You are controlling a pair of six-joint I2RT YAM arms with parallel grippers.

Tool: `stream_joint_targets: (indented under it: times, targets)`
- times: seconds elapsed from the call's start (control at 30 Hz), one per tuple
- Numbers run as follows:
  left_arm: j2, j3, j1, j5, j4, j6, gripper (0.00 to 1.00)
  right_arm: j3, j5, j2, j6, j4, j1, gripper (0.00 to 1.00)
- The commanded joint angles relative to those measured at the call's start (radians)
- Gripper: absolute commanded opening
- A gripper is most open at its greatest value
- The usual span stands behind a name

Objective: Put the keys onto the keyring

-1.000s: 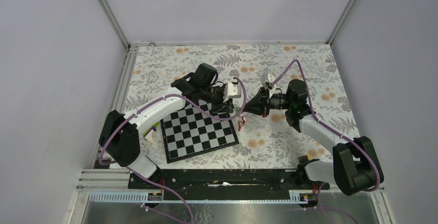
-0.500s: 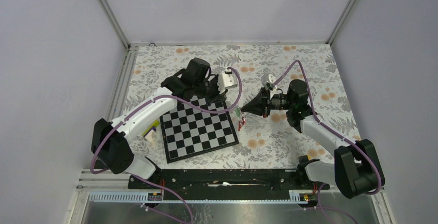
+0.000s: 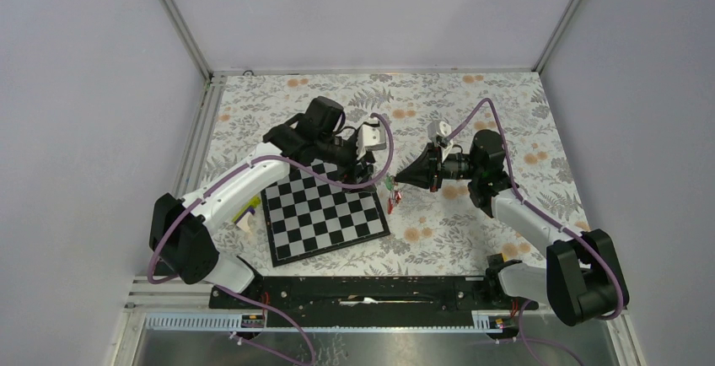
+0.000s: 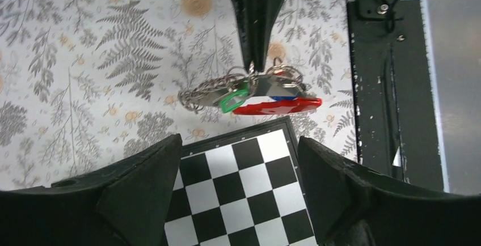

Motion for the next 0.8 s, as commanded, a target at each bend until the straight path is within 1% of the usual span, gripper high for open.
stream_joint_targets:
  times: [0.0,0.1,0.17,0.37,0.5,0.77]
  targets:
    - [-0.018,-0.024,0.003,0.154,0.08,-0.005,0.79,0.033,-0.012,-0.027,0.003,0.034,-0.007,0.0]
    - [-0.021,-0.055,0.002,0.184,0.186,-0.073,0.71,0.034,-0.015,-0.023,0.01,0.037,-0.007,0.0]
    - [-0.011,-0.058,0.002,0.202,0.223,-0.095,0.63,0.033,-0.015,-0.021,0.012,0.038,-0.007,0.0]
    - [0.044,-0.032,-0.004,0.251,0.226,-0.105,0.43,0.033,-0.015,-0.018,0.014,0.037,-0.007,0.0]
    - [0.068,-0.019,-0.006,0.251,0.226,-0.109,0.39,0.032,-0.015,-0.015,0.014,0.037,-0.007,0.0]
    - [0.094,0.005,-0.007,0.256,0.226,-0.118,0.36,0.029,-0.015,-0.011,0.011,0.037,-0.007,0.0]
